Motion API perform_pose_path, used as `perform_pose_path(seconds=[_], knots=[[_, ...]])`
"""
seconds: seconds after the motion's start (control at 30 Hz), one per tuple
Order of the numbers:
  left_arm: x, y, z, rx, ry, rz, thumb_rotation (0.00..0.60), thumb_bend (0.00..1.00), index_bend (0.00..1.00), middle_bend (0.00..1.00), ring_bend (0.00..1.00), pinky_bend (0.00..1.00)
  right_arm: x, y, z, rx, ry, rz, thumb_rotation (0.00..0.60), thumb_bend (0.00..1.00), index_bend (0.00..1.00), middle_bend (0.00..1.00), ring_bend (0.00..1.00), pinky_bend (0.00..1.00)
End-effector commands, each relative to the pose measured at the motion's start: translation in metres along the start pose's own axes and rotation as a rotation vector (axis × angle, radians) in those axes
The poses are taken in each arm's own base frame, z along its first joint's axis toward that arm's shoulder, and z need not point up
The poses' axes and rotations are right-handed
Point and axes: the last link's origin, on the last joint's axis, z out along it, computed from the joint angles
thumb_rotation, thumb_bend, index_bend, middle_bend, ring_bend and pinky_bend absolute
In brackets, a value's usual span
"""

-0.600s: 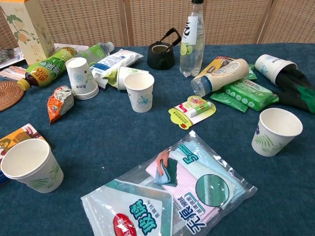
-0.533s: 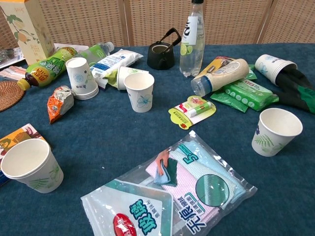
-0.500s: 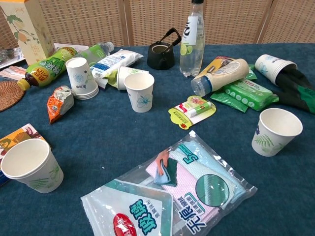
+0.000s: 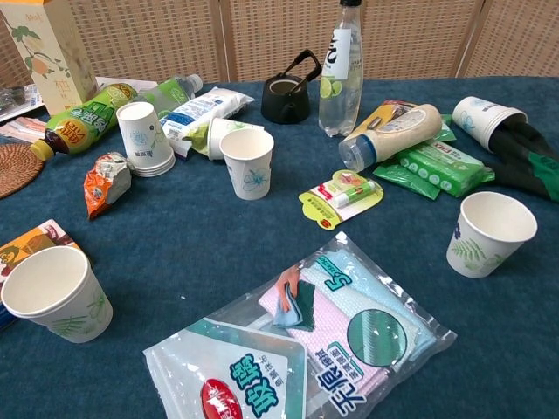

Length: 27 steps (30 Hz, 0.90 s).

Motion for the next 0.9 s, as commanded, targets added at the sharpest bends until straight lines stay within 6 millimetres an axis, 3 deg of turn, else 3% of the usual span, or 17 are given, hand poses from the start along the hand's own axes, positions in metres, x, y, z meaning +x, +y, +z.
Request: perform_pose_path(seconds=[0.03, 0.3, 0.57, 0.9], knots=[[0.0, 0.0, 0.0, 0.001, 0.0, -0.001, 0.6, 0.35, 0.0, 0.0, 0.0, 0.0, -0.005, -0.002, 0.0, 0.009, -0.033, 0.026, 0.6, 0.0, 0.0, 0.0, 0.0, 0.0], [0.0, 0.0, 0.001, 0.002, -0.003, -0.004, 0.6, 0.35, 0.0, 0.0, 0.0, 0.0, -0.029, -0.005, 0.013, 0.024, -0.142, 0.068, 0.6, 0.0, 0.0, 0.0, 0.0, 0.0], [0.0, 0.0, 0.001, 0.004, -0.004, -0.003, 0.6, 0.35, 0.0, 0.0, 0.0, 0.0, -0.04, -0.008, 0.033, 0.03, -0.198, 0.126, 0.6, 0.0, 0.0, 0.0, 0.0, 0.0], [0.0, 0.0, 0.001, 0.002, -0.002, -0.008, 0.6, 0.35, 0.0, 0.0, 0.0, 0.0, -0.062, -0.018, 0.047, 0.006, -0.29, 0.282, 0.6, 0.0, 0.0, 0.0, 0.0, 0.0]])
